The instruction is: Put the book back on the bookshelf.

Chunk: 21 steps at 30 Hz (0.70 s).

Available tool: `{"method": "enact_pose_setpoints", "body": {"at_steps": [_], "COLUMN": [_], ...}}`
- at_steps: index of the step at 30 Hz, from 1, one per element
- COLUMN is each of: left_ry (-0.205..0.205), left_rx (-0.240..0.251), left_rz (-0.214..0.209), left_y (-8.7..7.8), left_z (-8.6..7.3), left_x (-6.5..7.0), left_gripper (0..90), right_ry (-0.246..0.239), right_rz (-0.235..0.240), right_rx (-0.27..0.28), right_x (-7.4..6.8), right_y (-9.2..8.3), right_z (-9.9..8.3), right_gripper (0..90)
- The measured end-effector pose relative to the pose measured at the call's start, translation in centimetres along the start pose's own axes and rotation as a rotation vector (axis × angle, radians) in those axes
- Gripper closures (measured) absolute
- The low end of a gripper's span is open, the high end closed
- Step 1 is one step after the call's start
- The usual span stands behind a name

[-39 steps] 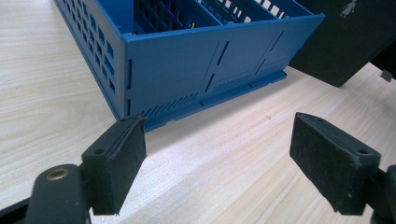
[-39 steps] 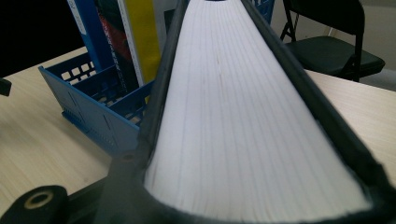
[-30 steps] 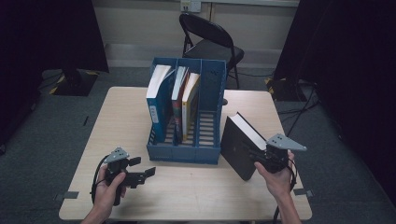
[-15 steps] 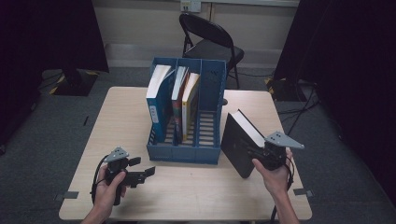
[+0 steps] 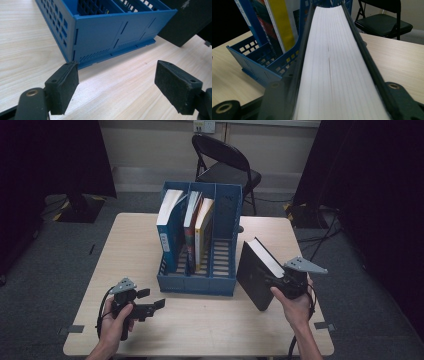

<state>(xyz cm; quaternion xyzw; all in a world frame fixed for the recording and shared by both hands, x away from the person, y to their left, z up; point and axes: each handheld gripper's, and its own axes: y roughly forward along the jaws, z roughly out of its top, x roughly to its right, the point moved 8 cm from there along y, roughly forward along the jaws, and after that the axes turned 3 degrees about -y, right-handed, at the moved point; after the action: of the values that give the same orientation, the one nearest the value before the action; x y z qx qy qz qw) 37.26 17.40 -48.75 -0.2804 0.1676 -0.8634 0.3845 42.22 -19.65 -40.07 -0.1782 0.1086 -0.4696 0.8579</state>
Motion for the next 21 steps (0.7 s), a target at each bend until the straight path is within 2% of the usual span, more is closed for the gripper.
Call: {"method": "enact_pose_setpoints", "body": {"at_steps": [7, 12, 16, 21], "left_ry": [0.000, 0.002, 0.002, 0.002], "left_rx": [-0.007, -0.009, -0.008, -0.010], "left_rz": [0.005, 0.006, 0.006, 0.005], "left_y": [0.0, 0.1, 0.1, 0.2], "left_z": [-0.1, -0.1, -0.1, -0.1], "left_x": [-0.1, 0.0, 0.0, 0.0], "left_gripper": [19.2, 19.2, 19.2, 19.2], "right_ry": [0.001, 0.011, -0.011, -0.014], "right_rz": [-0.009, -0.013, -0.030, -0.029], "right_rx": [-0.033, -0.096, -0.145, -0.217], "right_x": [0.0, 0.1, 0.2, 0.2], "right_y": [-0.3, -0.3, -0.2, -0.1], "right_z": [1.2, 1.6, 2.0, 2.4], "right_gripper": [48.5, 49.3, 50.4, 50.4]}}
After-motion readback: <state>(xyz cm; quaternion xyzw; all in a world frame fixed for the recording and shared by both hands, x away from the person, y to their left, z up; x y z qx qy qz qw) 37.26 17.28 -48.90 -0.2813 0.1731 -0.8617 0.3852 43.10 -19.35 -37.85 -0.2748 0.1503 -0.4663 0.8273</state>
